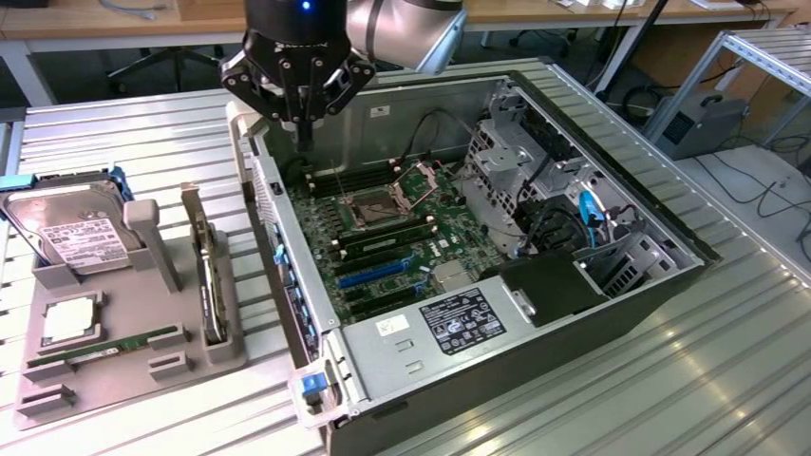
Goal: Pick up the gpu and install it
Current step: 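Reach for the gpu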
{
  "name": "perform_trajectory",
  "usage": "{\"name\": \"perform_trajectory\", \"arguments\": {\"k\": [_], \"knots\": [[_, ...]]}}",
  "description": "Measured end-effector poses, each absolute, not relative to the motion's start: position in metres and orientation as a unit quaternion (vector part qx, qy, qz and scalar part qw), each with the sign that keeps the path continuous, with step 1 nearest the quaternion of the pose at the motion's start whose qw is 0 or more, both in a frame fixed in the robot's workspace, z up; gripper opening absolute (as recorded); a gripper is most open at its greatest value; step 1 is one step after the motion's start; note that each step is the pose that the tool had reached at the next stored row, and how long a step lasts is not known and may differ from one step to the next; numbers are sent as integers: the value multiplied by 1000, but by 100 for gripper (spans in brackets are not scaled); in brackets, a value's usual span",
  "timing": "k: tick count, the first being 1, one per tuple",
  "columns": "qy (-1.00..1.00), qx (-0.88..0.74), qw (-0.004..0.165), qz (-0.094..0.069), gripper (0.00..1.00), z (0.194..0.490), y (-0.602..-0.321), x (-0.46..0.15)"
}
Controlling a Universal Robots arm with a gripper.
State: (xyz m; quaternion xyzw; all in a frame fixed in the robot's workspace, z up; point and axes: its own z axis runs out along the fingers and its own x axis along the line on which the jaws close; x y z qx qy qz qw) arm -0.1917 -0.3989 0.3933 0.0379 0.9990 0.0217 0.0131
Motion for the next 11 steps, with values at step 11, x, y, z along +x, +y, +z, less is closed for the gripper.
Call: {"name": "perform_trajectory", "arguments": {"k": [11], "knots": [[999,38,13,22,11,393,-399,-195]]}}
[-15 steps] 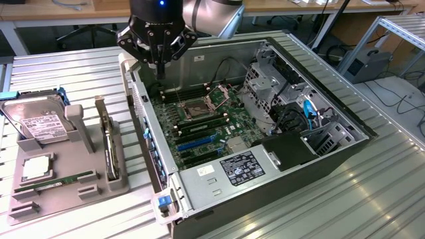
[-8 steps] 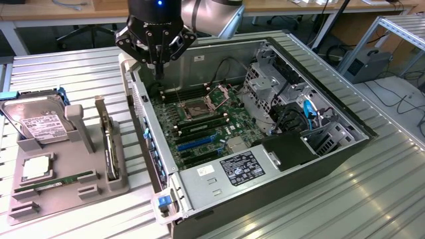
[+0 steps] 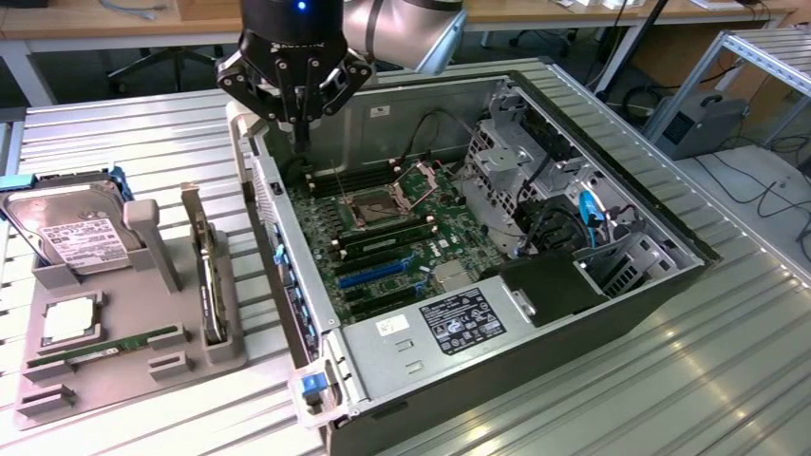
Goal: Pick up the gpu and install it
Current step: 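Reach for the gpu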
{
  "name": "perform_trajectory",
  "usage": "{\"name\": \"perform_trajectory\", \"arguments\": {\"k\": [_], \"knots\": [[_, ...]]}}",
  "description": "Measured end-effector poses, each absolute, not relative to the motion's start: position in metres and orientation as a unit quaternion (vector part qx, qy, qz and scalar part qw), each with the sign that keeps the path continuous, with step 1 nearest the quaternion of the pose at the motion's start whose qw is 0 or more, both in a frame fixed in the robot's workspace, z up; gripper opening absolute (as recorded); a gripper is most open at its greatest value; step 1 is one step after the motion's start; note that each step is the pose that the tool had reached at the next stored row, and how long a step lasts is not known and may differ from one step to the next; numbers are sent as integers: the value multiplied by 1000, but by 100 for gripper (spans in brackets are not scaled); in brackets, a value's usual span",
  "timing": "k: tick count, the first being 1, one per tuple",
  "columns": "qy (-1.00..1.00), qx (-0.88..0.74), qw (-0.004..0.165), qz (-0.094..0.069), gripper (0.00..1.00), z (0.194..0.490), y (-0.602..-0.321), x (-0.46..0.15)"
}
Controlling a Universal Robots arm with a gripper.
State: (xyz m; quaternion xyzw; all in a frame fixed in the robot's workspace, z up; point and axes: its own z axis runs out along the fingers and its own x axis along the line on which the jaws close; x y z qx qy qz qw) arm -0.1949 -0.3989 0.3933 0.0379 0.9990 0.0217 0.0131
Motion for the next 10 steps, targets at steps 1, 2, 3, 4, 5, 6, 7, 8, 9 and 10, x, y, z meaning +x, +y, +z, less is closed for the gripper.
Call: {"name": "perform_trajectory", "arguments": {"k": [1,2,3,4,5,6,7,8,9,10], "knots": [[999,38,13,22,11,393,-399,-195],[999,38,13,22,11,393,-399,-196],[999,38,13,22,11,393,-399,-196],[999,38,13,22,11,393,-399,-196],[999,38,13,22,11,393,-399,-196],[999,38,13,22,11,393,-399,-197],[999,38,13,22,11,393,-399,-197],[999,38,13,22,11,393,-399,-197],[999,38,13,22,11,393,-399,-198],[999,38,13,22,11,393,-399,-198]]}}
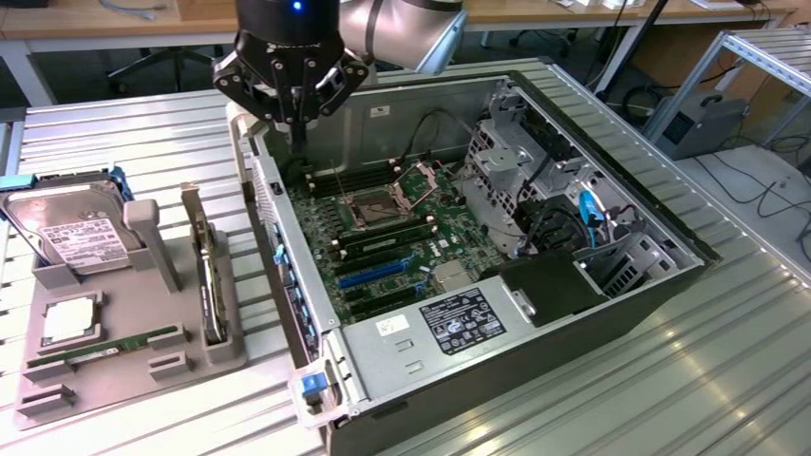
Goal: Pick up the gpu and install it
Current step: 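Reach for the gpu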
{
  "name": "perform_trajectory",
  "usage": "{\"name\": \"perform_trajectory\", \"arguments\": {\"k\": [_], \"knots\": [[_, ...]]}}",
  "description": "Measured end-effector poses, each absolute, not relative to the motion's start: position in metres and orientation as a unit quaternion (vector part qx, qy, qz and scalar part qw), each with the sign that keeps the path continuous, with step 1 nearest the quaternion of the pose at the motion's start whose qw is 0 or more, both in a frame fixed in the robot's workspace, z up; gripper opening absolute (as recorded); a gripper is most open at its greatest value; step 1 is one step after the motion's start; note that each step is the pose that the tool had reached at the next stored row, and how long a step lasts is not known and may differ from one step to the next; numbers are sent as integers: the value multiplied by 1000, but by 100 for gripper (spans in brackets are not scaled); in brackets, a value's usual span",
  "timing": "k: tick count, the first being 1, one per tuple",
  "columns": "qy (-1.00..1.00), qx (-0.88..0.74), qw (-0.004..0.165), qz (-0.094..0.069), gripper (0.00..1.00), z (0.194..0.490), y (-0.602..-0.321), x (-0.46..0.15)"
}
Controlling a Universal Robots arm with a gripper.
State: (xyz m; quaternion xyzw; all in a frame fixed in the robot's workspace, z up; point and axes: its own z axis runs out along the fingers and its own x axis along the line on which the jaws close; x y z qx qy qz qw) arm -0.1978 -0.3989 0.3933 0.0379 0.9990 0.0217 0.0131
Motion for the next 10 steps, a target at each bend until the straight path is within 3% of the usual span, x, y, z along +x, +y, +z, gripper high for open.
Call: {"name": "perform_trajectory", "arguments": {"k": [10], "knots": [[999,38,13,22,11,393,-399,-201]]}}
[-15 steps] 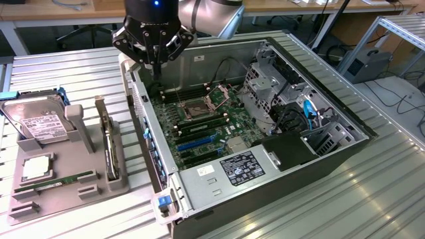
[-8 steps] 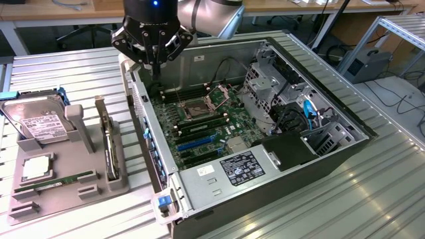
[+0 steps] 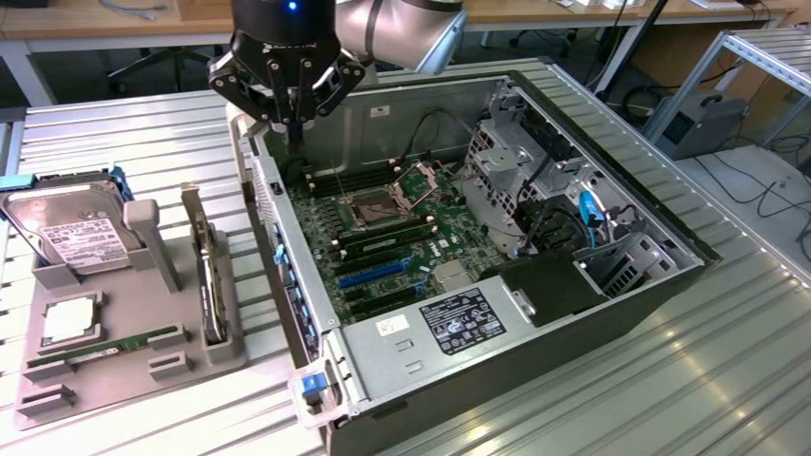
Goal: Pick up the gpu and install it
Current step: 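Reach for the gpu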
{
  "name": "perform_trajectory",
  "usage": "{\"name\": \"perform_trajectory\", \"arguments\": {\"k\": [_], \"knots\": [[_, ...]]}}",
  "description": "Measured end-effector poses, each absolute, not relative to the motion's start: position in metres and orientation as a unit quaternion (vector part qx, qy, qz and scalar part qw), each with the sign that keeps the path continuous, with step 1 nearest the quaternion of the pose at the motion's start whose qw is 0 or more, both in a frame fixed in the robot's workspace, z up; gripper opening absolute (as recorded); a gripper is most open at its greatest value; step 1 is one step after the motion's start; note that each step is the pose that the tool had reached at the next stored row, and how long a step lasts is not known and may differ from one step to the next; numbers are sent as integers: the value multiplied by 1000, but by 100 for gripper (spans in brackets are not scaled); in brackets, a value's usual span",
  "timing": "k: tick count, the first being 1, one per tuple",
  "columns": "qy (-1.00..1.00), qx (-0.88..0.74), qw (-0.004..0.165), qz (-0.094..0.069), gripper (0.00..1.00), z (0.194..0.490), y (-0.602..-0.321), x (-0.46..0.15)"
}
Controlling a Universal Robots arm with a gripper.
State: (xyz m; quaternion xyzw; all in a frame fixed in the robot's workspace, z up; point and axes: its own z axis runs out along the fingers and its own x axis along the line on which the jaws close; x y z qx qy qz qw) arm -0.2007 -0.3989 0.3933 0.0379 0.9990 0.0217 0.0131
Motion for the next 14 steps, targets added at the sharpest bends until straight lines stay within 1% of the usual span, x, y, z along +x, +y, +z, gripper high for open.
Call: {"name": "perform_trajectory", "arguments": {"k": [14], "knots": [[999,38,13,22,11,393,-399,-204]]}}
